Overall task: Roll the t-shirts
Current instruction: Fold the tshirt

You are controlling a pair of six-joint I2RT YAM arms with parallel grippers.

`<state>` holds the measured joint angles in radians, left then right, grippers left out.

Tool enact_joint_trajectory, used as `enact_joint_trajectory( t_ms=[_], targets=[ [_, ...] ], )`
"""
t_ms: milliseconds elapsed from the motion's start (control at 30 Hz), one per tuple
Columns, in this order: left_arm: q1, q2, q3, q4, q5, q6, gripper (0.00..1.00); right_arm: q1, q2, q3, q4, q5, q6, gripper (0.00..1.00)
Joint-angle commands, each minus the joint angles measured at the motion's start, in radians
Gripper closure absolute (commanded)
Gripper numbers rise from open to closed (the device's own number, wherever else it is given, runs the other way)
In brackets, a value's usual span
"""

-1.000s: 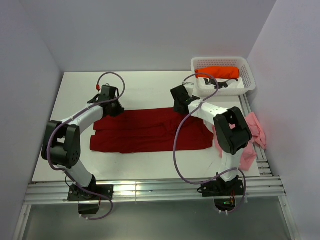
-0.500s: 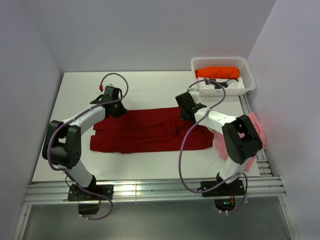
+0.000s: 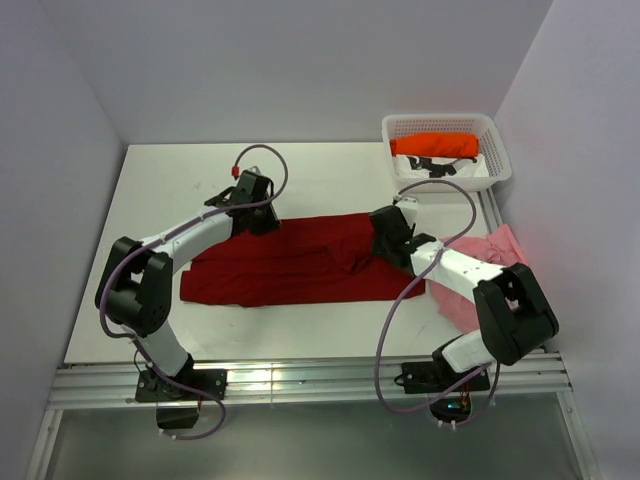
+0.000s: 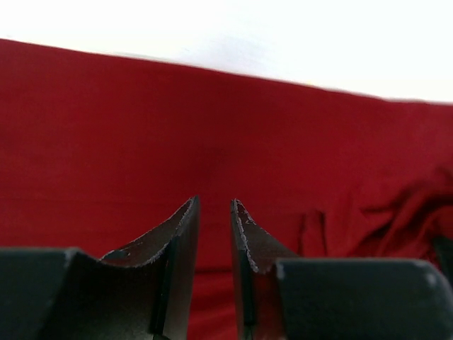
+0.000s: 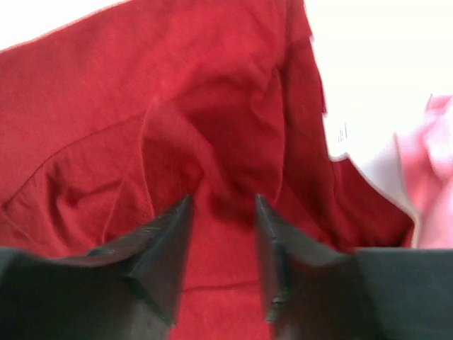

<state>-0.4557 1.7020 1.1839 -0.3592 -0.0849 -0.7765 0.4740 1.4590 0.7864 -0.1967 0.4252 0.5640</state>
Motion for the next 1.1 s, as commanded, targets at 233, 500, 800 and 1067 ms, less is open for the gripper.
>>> enact_joint_trajectory(
  t_ms=[233,500,800,1067],
  targets=[
    [-0.150,0.042,0.121,-0.044,-0.023,-0.040,0.71,-0.012,-0.238,-0.128,0.062,0.000,0.082,0.38],
    [-0.253,0.126,0.204,-0.052,-0.018,-0.066,0.71,-0.014,-0.036,0.133,-0.026,0.006,0.043,0.38],
    [-0.324,0.196,0.243,-0.061,-0.032,-0.079,0.71,-0.017,0.277,0.404,-0.182,0.066,0.033,0.40],
    [-0.336,0.208,0.249,-0.064,-0.035,-0.078,0.71,-0.018,0.293,0.393,-0.227,0.159,0.040,0.48]
  ],
)
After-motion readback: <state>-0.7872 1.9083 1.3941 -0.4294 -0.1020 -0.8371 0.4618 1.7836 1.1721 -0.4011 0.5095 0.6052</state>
